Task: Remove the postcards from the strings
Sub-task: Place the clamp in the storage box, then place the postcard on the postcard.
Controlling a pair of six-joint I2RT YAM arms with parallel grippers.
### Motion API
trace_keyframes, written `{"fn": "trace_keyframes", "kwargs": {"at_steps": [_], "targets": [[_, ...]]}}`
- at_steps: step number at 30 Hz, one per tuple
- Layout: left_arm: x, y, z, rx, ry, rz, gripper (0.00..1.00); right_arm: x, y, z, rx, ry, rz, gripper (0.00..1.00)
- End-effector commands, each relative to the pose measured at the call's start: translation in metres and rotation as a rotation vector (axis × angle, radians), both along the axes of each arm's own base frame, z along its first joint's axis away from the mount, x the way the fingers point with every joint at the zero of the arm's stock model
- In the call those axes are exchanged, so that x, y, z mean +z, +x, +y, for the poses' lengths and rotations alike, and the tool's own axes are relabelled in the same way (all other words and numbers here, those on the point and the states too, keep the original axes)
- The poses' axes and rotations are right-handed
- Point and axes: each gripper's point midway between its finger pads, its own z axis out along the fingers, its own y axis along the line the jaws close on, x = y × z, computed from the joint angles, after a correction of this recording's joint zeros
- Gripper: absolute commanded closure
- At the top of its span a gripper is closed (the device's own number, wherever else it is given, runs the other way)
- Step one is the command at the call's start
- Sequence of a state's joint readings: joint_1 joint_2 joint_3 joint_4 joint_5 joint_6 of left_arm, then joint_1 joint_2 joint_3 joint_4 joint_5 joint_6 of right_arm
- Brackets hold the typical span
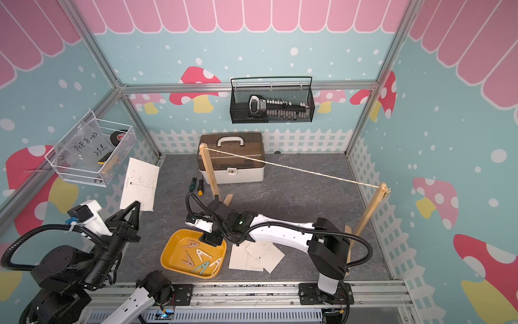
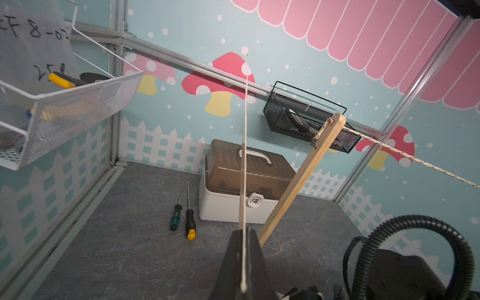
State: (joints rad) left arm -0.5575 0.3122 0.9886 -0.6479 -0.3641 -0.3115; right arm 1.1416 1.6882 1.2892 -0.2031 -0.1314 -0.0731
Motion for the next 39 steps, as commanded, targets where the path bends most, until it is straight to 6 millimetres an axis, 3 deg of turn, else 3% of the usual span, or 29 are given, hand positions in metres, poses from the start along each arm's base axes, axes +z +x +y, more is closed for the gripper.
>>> {"fn": "trace_keyframes", "kwargs": {"at_steps": [1,5,9,14,17,26,35,39], "targets": [[0.000,0.007,-0.030,-0.133,-0.014,0.023,1.00,0.037,0.010,-0.021,-0.072,0.084,-0.065,0.34],[-0.003,0.013,-0.071,-0.320,0.006,0.088,1.00,0.072,0.030,-0.075,-0.270,0.193,-0.071,0.34],[-0.019,0.009,-0.120,-0.569,0.015,0.235,1.00,0.090,0.045,-0.134,-0.507,0.282,-0.053,0.34],[-0.064,-0.009,-0.177,-0.896,-0.072,0.548,1.00,0.090,0.059,-0.205,-0.809,0.360,-0.038,0.35],[-0.098,-0.018,-0.194,-0.997,-0.132,0.743,1.00,0.081,0.064,-0.237,-0.938,0.377,-0.018,0.35],[-0.173,-0.028,-0.229,-0.998,-0.090,1.037,1.00,0.026,0.070,-0.261,-1.086,0.329,0.140,0.35],[-0.225,-0.016,-0.269,-0.956,-0.048,1.110,1.00,0.026,0.071,-0.283,-1.151,0.372,0.138,0.35],[-0.241,-0.005,-0.276,-0.911,-0.056,1.114,0.95,0.015,0.068,-0.284,-1.157,0.351,0.177,0.35]]}}
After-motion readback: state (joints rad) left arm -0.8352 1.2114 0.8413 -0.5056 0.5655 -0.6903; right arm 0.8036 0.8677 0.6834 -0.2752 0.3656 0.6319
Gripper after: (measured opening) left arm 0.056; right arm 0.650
